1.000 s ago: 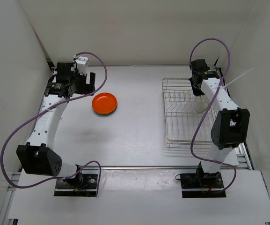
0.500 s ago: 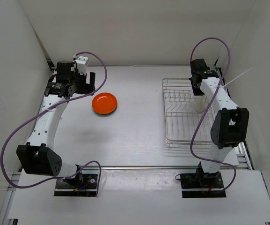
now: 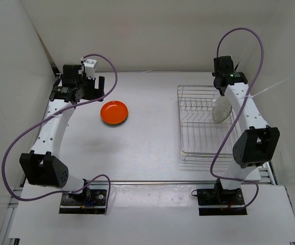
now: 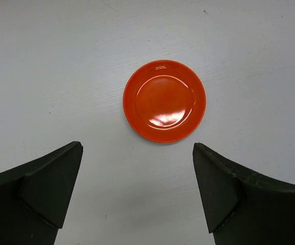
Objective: Unload the plates from the dish rack
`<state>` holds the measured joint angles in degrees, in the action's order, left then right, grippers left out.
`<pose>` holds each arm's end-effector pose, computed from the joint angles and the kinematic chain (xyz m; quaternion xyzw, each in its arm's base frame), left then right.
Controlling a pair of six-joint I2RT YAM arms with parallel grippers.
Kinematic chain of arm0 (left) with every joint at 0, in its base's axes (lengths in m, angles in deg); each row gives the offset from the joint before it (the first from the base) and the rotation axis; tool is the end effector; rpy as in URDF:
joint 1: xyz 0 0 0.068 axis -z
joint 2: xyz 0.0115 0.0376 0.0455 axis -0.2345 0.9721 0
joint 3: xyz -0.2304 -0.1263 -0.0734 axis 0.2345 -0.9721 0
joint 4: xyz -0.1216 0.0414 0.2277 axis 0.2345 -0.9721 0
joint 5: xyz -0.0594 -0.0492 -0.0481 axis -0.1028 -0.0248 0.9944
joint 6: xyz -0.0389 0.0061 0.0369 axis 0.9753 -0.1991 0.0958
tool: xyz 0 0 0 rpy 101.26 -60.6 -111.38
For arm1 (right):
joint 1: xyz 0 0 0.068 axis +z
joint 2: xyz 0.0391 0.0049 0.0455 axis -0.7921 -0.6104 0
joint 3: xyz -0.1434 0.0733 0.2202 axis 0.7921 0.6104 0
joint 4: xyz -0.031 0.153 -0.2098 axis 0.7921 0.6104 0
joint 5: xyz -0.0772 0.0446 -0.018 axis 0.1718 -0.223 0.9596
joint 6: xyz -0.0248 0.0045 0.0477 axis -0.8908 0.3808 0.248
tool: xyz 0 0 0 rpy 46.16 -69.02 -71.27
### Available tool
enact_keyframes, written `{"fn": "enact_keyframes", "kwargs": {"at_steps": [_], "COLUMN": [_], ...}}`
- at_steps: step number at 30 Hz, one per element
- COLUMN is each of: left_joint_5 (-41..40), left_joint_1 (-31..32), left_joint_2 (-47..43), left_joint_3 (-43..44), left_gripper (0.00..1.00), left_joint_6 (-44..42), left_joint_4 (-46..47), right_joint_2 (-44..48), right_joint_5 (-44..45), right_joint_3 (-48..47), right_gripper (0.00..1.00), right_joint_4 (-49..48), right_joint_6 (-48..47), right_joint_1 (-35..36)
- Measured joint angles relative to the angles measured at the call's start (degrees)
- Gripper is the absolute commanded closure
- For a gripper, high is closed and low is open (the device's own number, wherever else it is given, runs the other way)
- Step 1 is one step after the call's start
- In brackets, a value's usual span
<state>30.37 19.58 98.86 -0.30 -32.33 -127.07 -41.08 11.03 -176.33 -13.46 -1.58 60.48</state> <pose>0.3101 -0.0361 0.3756 0.1144 0.8989 -0.0428 0.4209 0.3701 0.0299 0.3504 -0.0116 0.8865 -0.3164 0.3374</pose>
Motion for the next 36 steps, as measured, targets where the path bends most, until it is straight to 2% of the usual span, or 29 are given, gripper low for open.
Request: {"fn": "enact_keyframes", "kwargs": {"at_steps": [5, 9, 16, 24, 31, 34, 36], "left_joint_5": [1.9, 8.7, 23.6, 34.0, 38.2, 38.8, 38.8], "left_joint_1": [0.5, 2.2, 11.2, 24.6, 25.1, 24.6, 24.5], "left_joint_2": [1.3, 5.3, 16.5, 25.5, 29.5, 30.4, 30.7], "left_joint_3": [2.3, 7.5, 19.5, 28.0, 32.3, 32.9, 32.9], "left_gripper": [0.00, 0.00, 0.00, 0.00, 0.05, 0.10, 0.17], "left_joint_6": [1.1, 2.6, 6.5, 13.0, 17.8, 19.0, 19.7], "left_joint_4": [0.7, 1.0, 1.8, 2.9, 5.9, 7.0, 7.2], "right_joint_2": [4.0, 9.2, 18.0, 17.4, 16.1, 15.5, 15.4], "right_joint_5": [2.7, 1.2, -23.9, -52.1, -65.3, -68.7, -69.9], "right_joint_3": [-3.8, -5.1, -3.3, -1.2, -1.3, -1.3, -1.3], "right_gripper": [1.00, 1.00, 1.00, 1.00, 1.00, 1.00, 1.00], "right_joint_4": [0.0, 0.6, 2.7, 4.7, 5.2, 5.2, 5.2], "right_joint_6": [-2.2, -2.3, 0.0, 3.2, 4.7, 5.4, 5.9], "right_joint_1": [0.0, 0.3, 0.7, -0.7, -3.5, -4.2, -4.3]}}
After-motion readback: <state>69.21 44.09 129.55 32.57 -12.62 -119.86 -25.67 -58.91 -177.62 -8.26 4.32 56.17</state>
